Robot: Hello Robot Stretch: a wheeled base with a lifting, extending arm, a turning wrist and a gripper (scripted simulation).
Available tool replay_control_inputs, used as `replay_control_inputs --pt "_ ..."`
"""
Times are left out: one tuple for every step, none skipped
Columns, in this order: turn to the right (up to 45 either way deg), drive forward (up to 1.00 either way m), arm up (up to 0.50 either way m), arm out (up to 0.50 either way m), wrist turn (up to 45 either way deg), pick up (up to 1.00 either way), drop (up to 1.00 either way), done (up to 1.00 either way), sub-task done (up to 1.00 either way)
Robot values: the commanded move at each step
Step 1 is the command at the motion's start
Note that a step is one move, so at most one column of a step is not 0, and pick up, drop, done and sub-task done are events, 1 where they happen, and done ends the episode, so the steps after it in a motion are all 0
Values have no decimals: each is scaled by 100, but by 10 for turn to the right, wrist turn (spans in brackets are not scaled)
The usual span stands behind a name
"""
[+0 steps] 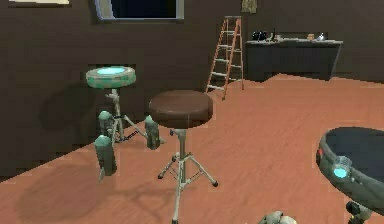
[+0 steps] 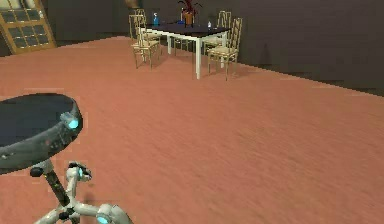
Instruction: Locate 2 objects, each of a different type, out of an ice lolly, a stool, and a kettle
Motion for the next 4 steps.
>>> replay_control_inputs --pt "0 0 0 0 0 0 0 0 100" --pt "450 0 0 0 0 0 0 0 0" --pt "450 0 0 0 0 0 0 0 0" --pt "390 0 0 0 0 0 0 0 0"
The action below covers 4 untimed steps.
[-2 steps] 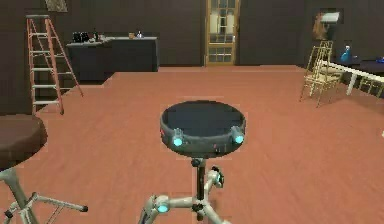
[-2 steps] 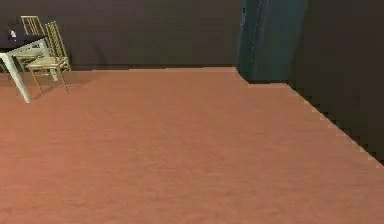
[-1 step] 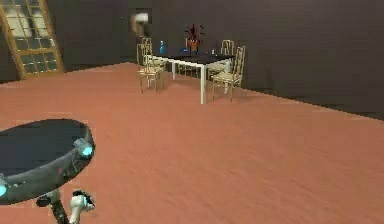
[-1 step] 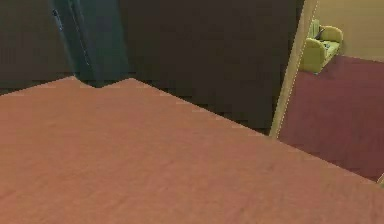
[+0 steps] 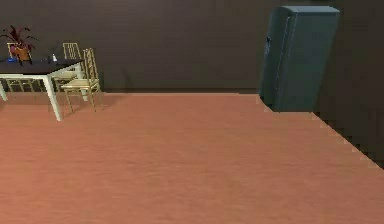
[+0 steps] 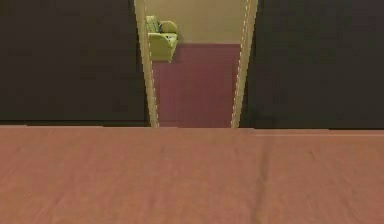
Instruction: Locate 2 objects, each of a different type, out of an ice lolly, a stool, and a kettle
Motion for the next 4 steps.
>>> replay_control_inputs --pt "0 60 0 0 0 0 0 0 0" --pt "-360 0 0 0 0 0 0 0 0" --pt "0 45 0 0 0 0 0 0 0" --pt "-450 0 0 0 0 0 0 0 0"
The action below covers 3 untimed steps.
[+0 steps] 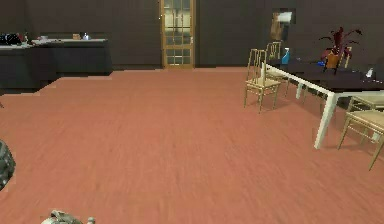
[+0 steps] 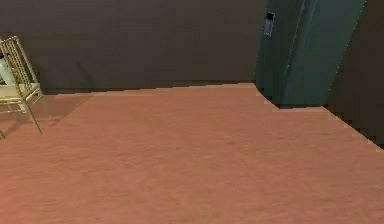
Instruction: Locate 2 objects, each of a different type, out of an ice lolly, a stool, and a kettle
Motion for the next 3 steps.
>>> replay_control_inputs --pt "-60 0 0 0 0 0 0 0 0" --pt "0 100 0 0 0 0 0 0 0" --pt "-60 0 0 0 0 0 0 0 0"
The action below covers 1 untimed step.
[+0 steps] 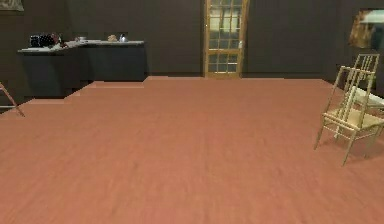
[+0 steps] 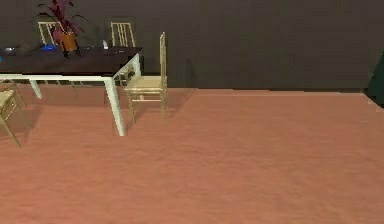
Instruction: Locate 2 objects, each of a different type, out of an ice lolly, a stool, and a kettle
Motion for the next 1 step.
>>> replay_control_inputs --pt "0 35 0 0 0 0 0 0 0"
